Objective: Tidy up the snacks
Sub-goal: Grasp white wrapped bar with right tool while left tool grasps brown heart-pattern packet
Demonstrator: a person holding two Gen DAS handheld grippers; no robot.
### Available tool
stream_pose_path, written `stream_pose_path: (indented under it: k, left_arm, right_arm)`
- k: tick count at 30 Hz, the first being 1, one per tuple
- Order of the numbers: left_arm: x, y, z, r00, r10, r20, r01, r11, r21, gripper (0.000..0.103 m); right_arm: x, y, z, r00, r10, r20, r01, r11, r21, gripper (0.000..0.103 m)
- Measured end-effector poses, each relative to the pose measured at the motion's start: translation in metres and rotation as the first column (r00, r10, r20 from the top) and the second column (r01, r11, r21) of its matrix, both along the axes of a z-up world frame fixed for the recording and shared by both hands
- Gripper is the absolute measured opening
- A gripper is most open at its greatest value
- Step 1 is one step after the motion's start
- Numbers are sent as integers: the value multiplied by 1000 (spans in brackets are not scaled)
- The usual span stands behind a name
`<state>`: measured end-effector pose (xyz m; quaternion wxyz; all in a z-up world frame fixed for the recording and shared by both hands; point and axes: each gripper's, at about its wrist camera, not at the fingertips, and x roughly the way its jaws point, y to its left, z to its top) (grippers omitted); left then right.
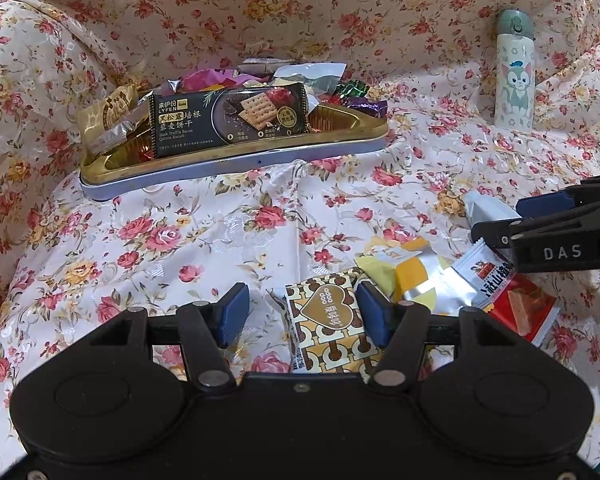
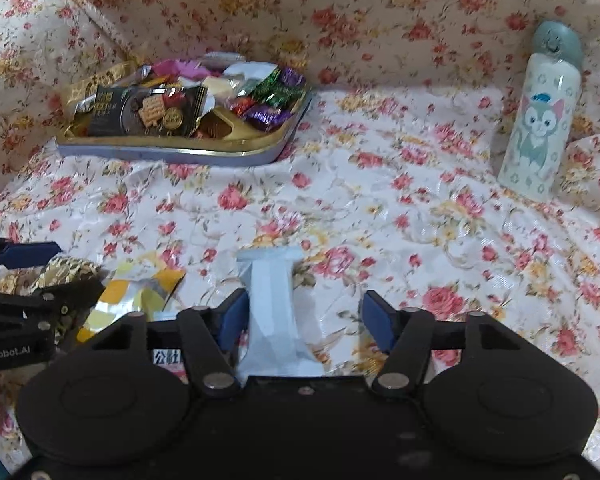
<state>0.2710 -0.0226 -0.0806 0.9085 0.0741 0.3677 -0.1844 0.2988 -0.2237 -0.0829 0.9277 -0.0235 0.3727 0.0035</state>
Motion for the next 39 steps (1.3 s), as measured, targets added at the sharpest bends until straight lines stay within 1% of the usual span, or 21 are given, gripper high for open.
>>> stream_pose_path:
  k: [5,8,11,14,16,18,21,23,24,27,32,39]
  left_arm:
    - [-1,0,2,1000,6,5,-6,1000,4,64]
    - [-7,1,6,1000,9,23,-10,1000,20,62]
    - [-14,1,8,999,-1,43,-1,999,43,62]
    - [-18,1,10,999,-6,42,4,999,48,62]
    - [-18,1,10,1000,-7,26,6,999,46,62]
    - [-18,-1,9,1000,-8,16,7,999,46,62]
    - [-19,-3,9,1000,-8,3,8,999,48,62]
    - [-19,-3,9,1000,-9,-7,10,999,42,57]
    - [-19,-3,9,1000,-12,-13,13,999,37,50]
    - [-17,-3,10,1000,-12,-26,13,1000,21,45]
    - [-17,-4,14,1000,-1,-22,1,1000,14,43]
    - [-26,-2,35,1000,8,3,-8,1000,1,43]
  right_arm:
    - [-3,8,-3,999,35,25,-33,998,-60,60]
    - [-3,6,-3,999,44,28,-43,998,-49,57]
    - [-3,5,-3,998,51,33,-50,998,-30,51]
    - [-5,7,-4,997,66,45,-65,997,-34,43]
    - [-7,10,-4,995,90,50,-88,995,-35,29]
    - [-8,13,-4,993,108,51,-106,994,-42,24]
    - [-8,13,-3,992,111,54,-109,993,-38,23]
    - [-8,9,-2,994,100,54,-99,995,-16,23]
    - [-9,6,-1,994,92,57,-92,996,-4,23]
    - [-12,0,1,995,76,65,-78,997,22,23]
    - [-17,-8,6,996,54,78,-57,998,34,23]
    - [-31,-15,20,995,19,98,-26,997,76,23]
